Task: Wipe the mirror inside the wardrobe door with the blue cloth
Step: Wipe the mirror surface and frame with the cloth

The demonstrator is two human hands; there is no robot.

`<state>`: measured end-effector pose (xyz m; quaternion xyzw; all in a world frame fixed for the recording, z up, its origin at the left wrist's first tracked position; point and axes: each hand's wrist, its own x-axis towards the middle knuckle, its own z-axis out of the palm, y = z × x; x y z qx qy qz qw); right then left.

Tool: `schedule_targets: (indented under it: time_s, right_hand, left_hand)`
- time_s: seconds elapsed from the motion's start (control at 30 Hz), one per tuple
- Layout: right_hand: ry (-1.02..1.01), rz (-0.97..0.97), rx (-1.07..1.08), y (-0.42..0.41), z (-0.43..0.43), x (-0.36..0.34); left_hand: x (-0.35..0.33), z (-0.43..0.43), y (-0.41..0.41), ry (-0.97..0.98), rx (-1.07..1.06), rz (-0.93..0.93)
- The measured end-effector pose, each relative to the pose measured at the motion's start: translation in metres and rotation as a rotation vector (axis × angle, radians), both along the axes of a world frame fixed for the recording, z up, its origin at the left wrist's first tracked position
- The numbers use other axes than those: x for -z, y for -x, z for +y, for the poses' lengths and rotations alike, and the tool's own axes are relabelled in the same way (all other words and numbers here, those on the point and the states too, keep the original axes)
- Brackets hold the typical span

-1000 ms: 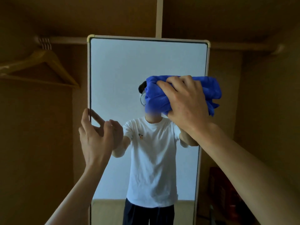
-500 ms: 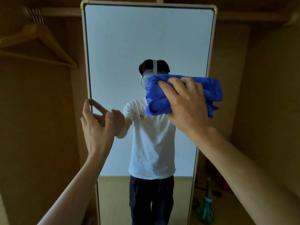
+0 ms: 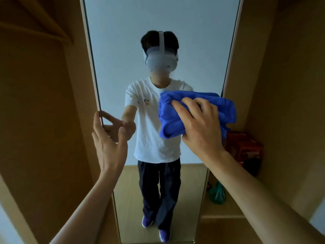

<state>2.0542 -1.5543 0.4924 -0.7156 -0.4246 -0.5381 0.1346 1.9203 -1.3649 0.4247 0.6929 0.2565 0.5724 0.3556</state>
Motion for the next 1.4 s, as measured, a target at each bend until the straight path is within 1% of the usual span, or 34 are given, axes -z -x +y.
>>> schedule_targets:
  time_s: [0.27, 0.33, 0.4, 0.5, 0.63, 0.73, 0.8, 0.93, 1.2, 1.4]
  right_hand:
    - [0.054, 0.068, 0.014, 0.003, -0.001, 0.057]
    - [0.053, 0.077, 0.008, 0.002, -0.001, 0.068]
    - [0.049, 0.07, 0.003, 0.001, 0.001, 0.078]
    - [0.028, 0.053, -0.004, -0.002, 0.002, 0.096]
    - [0.048, 0.07, 0.0, -0.003, 0.001, 0.123]
    - [0.05, 0.091, -0.006, -0.002, 0.0, 0.139]
    - [0.046, 0.097, -0.005, 0.001, -0.002, 0.148]
    - [0.044, 0.113, -0.014, 0.007, -0.004, 0.165]
    - [0.076, 0.146, -0.014, 0.01, -0.008, 0.202]
    - [0.097, 0.213, -0.03, 0.013, -0.014, 0.247]
  left_hand:
    - [0.041, -0.008, 0.011, 0.038, -0.011, 0.058]
    - [0.057, -0.016, 0.013, 0.064, -0.066, 0.104]
    - [0.073, -0.027, 0.015, 0.037, -0.137, 0.153]
    - [0.089, -0.047, 0.015, -0.056, -0.122, 0.186]
    - [0.095, -0.067, 0.008, -0.266, 0.051, 0.244]
    - [0.095, -0.077, -0.001, -0.461, 0.158, 0.342]
    - [0.1, -0.085, -0.005, -0.521, 0.193, 0.421]
    - [0.115, -0.094, -0.008, -0.515, 0.208, 0.467]
    - [0.147, -0.115, -0.015, -0.405, 0.192, 0.422]
    - [0.187, -0.115, -0.015, -0.404, 0.215, 0.491]
